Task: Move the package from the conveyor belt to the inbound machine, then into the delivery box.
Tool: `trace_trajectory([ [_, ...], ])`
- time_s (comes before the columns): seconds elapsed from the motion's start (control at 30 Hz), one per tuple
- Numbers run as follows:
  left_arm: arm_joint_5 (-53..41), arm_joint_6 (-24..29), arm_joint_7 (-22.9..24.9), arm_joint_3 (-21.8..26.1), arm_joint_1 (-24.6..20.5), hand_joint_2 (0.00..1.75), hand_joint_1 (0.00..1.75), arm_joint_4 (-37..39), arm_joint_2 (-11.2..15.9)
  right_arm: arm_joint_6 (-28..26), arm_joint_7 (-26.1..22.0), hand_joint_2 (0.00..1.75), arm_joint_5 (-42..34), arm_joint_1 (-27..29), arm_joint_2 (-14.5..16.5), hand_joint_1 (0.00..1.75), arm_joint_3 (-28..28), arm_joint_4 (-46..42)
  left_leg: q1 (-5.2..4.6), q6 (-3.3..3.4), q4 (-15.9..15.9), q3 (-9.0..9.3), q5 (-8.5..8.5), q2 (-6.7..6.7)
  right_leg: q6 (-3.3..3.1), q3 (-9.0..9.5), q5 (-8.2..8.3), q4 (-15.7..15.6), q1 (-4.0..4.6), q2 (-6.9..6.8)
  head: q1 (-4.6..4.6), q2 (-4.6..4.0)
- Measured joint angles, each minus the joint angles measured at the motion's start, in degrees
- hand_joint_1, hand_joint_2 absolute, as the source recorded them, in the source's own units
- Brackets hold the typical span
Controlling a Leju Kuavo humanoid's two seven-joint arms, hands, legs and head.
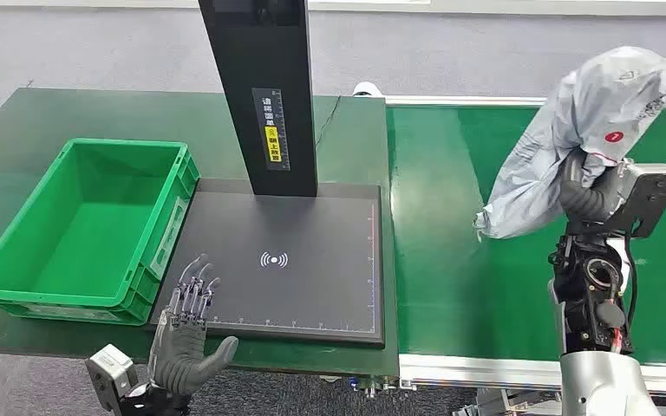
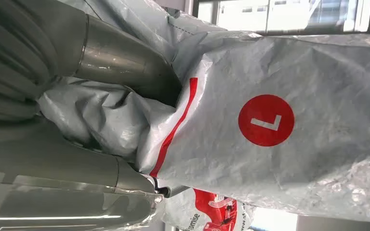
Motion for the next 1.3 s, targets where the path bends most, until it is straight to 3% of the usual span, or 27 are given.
trace_trajectory([
  [0.2,-0.24,-0.38,-0.22,-0.06,-0.51,1.75,0.0,0.28,-0.03,6.04,1.53,1.75,2.68,-3.7,2.15,1.75,6.86,0.65,0.0,-0.01,0.0,-0.01,0.01,0.12,0.0,-0.01,0.0,0.02,0.0,0.03,0.01,0.0],
  [0.47,-0.3,-1.69,0.19,-0.06,-1.43,1.75,0.0,0.47,0.02,14.88,7.77,1.75,10.16,-11.0,7.9,1.75,23.34,6.44,0.02,-0.03,0.0,-0.01,0.02,0.14,0.0,-0.06,0.0,0.02,0.02,0.08,0.0,0.0],
  [0.7,-0.15,-1.58,0.1,-0.06,-1.35,1.75,0.0,0.51,0.34,18.37,8.74,1.75,13.32,-14.63,11.66,1.75,33.57,13.17,0.02,-0.03,0.0,-0.03,0.03,0.14,0.0,-0.07,0.0,0.02,0.01,0.09,0.02,0.0],
  [1.0,0.33,-1.89,0.03,-0.27,-1.79,1.75,0.0,1.45,1.17,30.94,8.27,1.75,14.73,-18.31,13.01,1.75,42.44,21.38,0.02,-0.04,0.0,0.01,0.03,0.14,0.0,-0.07,0.0,0.02,0.02,0.09,0.01,0.0],
  [1.3,1.1,-2.53,0.1,-1.47,-3.27,1.75,0.0,3.0,1.93,38.84,7.73,1.75,13.96,-18.79,13.04,1.75,48.37,25.15,0.01,-0.04,0.0,0.01,0.03,0.14,0.0,-0.06,0.0,0.02,0.01,0.09,0.02,0.0],
])
